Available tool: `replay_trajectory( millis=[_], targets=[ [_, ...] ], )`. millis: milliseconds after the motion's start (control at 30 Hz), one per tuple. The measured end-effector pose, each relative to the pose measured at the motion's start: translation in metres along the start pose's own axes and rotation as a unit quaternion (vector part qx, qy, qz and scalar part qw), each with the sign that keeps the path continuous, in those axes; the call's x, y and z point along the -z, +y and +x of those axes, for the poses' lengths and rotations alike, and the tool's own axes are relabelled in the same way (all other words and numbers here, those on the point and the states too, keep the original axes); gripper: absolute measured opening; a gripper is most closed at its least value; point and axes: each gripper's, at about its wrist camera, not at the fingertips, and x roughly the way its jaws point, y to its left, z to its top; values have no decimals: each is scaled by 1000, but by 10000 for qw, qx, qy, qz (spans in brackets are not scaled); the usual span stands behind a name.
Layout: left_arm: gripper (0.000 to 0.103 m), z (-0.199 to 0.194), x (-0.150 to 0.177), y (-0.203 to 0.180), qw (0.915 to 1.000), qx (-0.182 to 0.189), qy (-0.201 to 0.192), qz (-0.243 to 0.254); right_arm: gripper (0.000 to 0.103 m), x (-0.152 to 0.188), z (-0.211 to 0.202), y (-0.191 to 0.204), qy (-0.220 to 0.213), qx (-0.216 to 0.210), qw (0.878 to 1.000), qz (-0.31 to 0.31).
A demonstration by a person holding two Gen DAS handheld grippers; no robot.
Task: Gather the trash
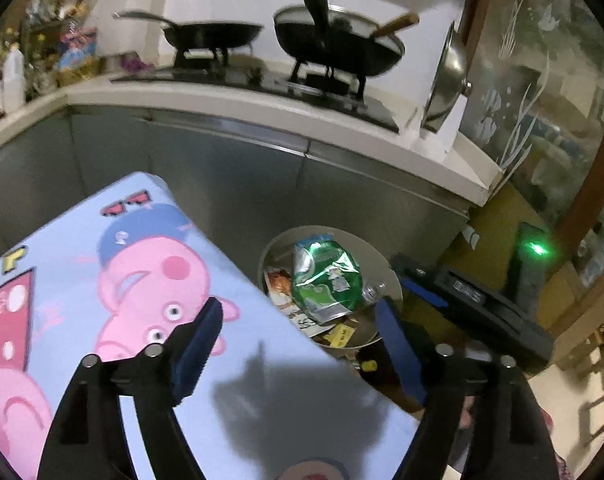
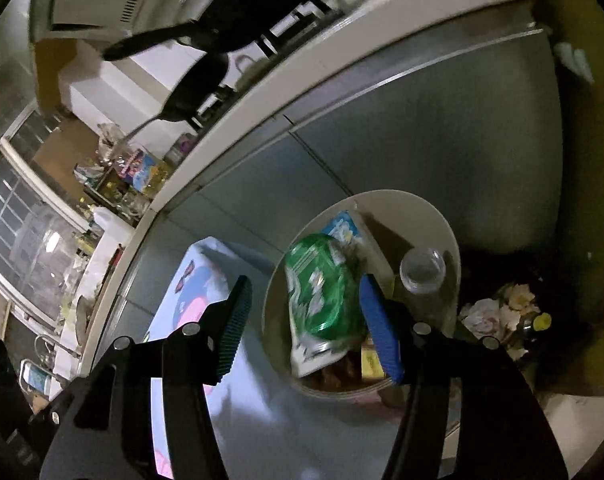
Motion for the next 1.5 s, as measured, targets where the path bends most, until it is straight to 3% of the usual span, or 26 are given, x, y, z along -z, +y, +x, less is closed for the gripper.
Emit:
replay_trajectory(
  millis=[233,400,633,933,1133,1500],
  targets=[
    [94,-59,19,1,9986,-334,-402,23,62,59,-69,24,-305,-27,9993,-236],
    [94,-90,40,-6,9946,-827,-526,331,69,104,-104,38,-339,14,9990,-306],
    [99,-128,64,-6,9900,-1125,-735,428,78,146,-137,71,-212,60,9978,-618],
    [99,-153,85,2,9817,-1802,-514,328,97,179,-171,96,-300,244,9963,-773],
    [99,-166,96,9,9853,-1636,-492,86,97,191,-191,107,-486,299,9953,-784],
    [99,-186,96,-3,9743,-2070,-804,374,97,196,-213,132,-778,159,9913,-1051]
  ],
)
